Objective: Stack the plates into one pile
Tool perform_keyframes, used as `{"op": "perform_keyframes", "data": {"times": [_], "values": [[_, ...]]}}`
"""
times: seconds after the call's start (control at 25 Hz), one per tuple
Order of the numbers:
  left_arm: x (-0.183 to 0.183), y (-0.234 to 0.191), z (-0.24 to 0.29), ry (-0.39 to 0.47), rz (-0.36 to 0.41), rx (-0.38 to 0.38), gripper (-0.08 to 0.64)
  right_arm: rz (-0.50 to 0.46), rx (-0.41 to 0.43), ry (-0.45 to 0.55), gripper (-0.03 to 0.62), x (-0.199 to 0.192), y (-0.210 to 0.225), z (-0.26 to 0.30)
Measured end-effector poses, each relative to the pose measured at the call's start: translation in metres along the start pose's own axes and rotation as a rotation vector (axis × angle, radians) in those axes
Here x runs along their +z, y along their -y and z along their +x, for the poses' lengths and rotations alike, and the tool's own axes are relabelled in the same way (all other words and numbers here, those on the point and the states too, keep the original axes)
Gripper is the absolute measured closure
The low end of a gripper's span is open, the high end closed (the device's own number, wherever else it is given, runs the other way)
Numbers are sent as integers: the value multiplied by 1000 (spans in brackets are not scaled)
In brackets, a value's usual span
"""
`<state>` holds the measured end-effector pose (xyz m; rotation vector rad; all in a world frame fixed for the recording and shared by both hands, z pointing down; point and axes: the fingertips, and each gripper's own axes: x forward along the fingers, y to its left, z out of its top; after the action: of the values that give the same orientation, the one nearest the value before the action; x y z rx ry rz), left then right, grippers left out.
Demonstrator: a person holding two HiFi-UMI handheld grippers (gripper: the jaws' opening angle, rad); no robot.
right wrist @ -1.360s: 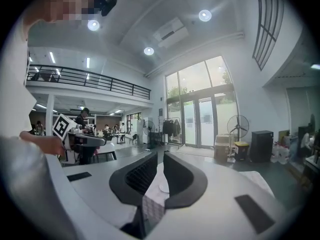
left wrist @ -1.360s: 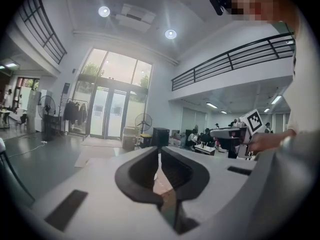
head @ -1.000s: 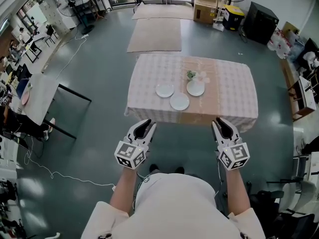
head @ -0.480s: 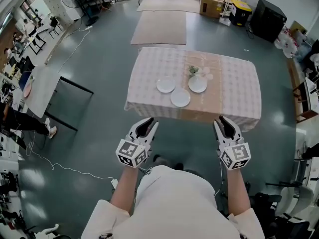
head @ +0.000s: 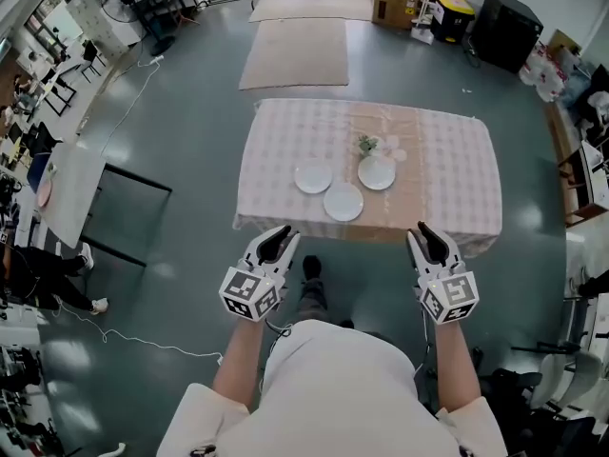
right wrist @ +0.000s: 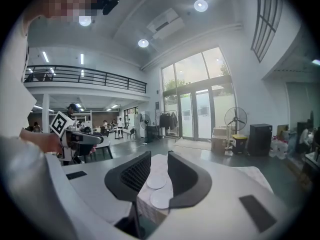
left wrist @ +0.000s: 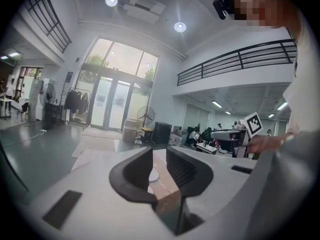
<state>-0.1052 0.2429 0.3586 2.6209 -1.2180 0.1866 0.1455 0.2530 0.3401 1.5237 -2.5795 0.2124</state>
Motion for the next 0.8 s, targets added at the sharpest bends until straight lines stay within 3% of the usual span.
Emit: {"op": "perform_keyframes", "data": {"times": [0.8], "values": [[70,-217,157,-50,8,-173,471,46,-120,-59,468,43,41,245]]}}
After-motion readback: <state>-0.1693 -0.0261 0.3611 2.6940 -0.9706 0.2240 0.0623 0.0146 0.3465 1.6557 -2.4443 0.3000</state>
